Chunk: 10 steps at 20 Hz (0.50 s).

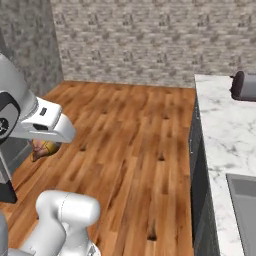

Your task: Gather the lime and eggplant from the fridge and place them on a tray on the dining counter. Then gather the chicken drumsticks from the fridge and place them on the other tray.

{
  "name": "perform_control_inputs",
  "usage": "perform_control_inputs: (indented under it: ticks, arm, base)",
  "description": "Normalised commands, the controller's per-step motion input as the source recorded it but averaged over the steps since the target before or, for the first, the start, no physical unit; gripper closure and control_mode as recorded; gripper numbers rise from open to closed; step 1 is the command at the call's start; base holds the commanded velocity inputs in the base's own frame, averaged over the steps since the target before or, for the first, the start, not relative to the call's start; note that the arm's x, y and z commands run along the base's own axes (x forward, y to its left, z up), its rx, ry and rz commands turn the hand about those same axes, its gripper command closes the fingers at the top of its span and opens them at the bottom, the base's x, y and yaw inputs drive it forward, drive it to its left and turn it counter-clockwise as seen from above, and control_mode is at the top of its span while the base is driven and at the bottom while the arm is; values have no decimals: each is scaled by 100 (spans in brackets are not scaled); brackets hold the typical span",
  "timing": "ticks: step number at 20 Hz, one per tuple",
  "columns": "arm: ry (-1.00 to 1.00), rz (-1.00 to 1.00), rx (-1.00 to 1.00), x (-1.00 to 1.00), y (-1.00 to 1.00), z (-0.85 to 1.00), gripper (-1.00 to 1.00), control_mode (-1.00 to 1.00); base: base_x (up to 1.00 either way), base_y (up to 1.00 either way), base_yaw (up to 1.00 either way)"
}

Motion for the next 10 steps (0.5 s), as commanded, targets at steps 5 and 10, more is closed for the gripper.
perform_control_inputs:
  ticks: [5, 10]
  arm:
    - [0, 0, 0, 0, 0, 0, 100, 100]
    - [0, 0, 0, 0, 0, 0, 100, 100]
  base:
    - [100, 0, 0]
    - [100, 0, 0]
